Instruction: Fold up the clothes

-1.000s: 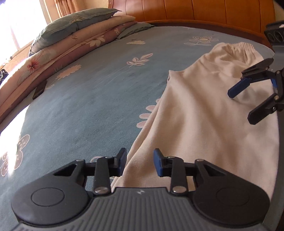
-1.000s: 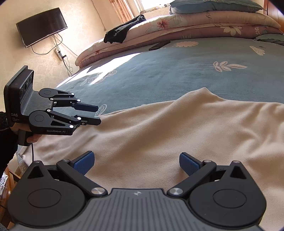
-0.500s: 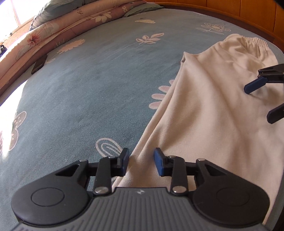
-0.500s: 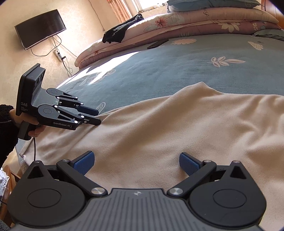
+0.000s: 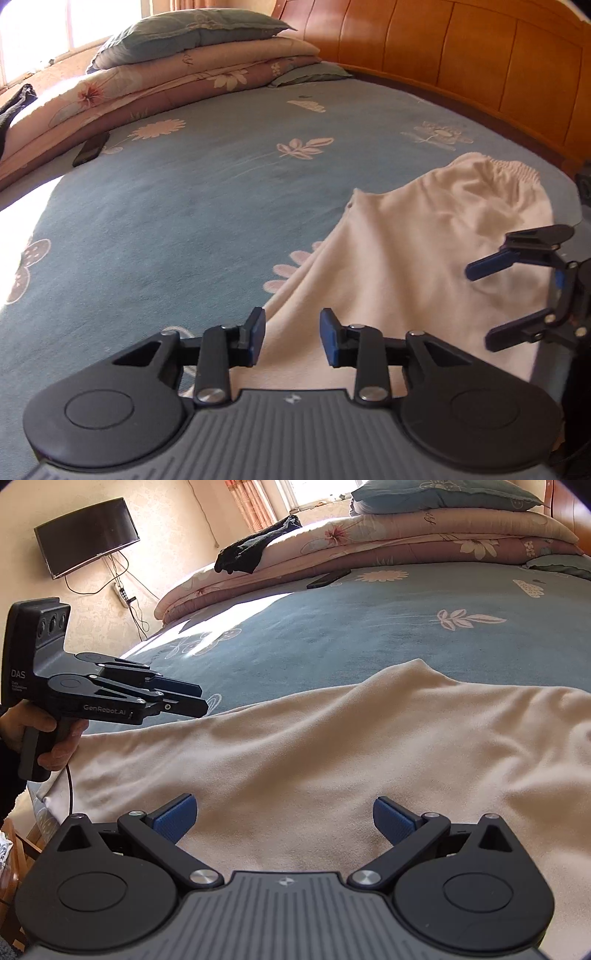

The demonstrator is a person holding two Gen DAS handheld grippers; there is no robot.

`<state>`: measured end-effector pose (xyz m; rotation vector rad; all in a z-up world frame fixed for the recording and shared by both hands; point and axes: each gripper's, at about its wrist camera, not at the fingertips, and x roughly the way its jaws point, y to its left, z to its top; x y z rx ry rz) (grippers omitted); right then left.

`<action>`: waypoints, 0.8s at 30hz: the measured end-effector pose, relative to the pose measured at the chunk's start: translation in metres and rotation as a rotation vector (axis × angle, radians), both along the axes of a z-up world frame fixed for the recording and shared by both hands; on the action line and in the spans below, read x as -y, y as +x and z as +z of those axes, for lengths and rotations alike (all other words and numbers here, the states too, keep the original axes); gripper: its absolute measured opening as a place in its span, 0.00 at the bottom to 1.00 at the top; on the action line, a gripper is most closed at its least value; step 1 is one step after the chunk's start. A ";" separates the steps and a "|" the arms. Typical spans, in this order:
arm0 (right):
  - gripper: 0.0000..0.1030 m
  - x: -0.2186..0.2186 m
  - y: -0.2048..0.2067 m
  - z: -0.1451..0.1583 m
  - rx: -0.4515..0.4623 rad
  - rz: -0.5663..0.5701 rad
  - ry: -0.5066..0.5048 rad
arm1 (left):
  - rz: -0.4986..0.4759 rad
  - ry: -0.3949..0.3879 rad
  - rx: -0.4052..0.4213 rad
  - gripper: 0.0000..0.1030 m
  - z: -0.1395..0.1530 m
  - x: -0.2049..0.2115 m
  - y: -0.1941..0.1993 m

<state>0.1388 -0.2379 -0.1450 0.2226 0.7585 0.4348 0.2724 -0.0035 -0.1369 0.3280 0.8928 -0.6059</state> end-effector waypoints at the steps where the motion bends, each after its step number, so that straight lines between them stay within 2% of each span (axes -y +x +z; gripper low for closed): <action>1: 1.00 0.001 0.000 -0.003 -0.012 -0.007 0.003 | -0.006 -0.038 -0.029 0.53 -0.001 0.004 0.000; 2: 1.00 0.002 -0.001 -0.006 -0.019 -0.024 0.011 | -0.012 -0.076 -0.058 0.56 -0.003 0.007 0.000; 5: 1.00 0.005 -0.007 -0.006 -0.015 -0.033 0.023 | -0.030 -0.191 -0.145 0.55 -0.007 0.019 0.000; 6: 1.00 0.006 -0.009 -0.006 -0.014 -0.038 0.021 | -0.035 -0.229 -0.174 0.37 -0.009 0.022 0.000; 7: 1.00 0.008 -0.011 -0.006 -0.016 -0.050 0.016 | -0.031 -0.233 -0.174 0.30 -0.009 0.024 0.001; 8: 1.00 0.010 -0.012 -0.006 -0.019 -0.053 0.018 | -0.024 -0.234 -0.169 0.15 -0.010 0.026 0.002; 9: 1.00 0.013 -0.014 -0.007 -0.018 -0.054 0.026 | -0.018 -0.234 -0.165 0.05 -0.010 0.028 0.003; 13: 1.00 0.017 -0.018 -0.010 -0.012 -0.058 0.044 | 0.008 -0.235 -0.148 0.07 -0.011 0.036 0.007; 15: 1.00 0.016 -0.020 -0.010 -0.006 -0.062 0.041 | 0.020 -0.235 -0.139 0.30 -0.012 0.039 0.008; 17: 1.00 0.016 -0.022 -0.011 -0.001 -0.062 0.039 | 0.033 -0.236 -0.131 0.43 -0.013 0.043 0.010; 21: 1.00 0.015 -0.022 -0.012 0.003 -0.061 0.031 | 0.058 -0.236 -0.114 0.43 -0.015 0.051 0.014; 22: 1.00 0.016 -0.023 -0.012 0.004 -0.061 0.030 | 0.065 -0.237 -0.109 0.41 -0.015 0.053 0.015; 23: 1.00 0.016 -0.023 -0.012 0.004 -0.060 0.029 | 0.071 -0.237 -0.105 0.29 -0.015 0.054 0.016; 24: 1.00 0.017 -0.023 -0.012 0.004 -0.060 0.028 | 0.104 -0.253 -0.114 0.24 -0.017 0.054 0.024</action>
